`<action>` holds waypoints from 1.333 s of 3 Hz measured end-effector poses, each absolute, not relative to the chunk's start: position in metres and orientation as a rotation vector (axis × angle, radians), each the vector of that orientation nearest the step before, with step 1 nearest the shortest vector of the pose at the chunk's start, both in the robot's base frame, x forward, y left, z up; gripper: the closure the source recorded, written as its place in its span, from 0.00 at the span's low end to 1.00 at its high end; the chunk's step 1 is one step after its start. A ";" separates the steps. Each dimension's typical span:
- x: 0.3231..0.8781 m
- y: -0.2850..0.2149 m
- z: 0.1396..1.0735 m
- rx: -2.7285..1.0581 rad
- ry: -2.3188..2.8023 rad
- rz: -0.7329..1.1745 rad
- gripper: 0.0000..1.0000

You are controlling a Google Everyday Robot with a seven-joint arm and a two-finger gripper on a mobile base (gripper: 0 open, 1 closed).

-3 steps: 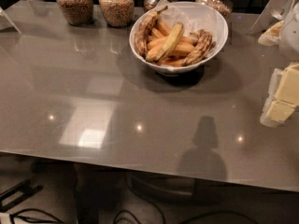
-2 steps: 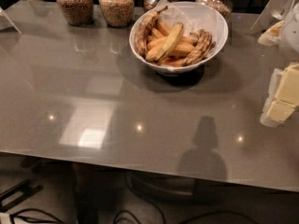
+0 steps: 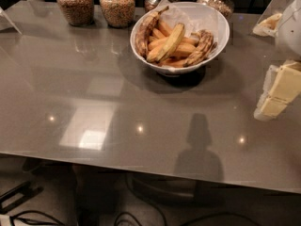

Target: Pick banana from white bowl

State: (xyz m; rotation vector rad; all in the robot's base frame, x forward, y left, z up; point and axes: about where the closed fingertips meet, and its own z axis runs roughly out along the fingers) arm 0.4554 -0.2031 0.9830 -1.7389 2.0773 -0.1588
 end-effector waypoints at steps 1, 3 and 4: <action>0.510 -0.161 1.000 -1.767 1.772 -0.135 0.00; 0.521 -0.156 1.009 -1.792 1.674 -0.189 0.00; 0.535 -0.147 1.015 -1.853 1.547 -0.272 0.00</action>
Offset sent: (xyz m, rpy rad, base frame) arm 0.0474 0.0374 0.0140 0.0952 -0.1457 0.1530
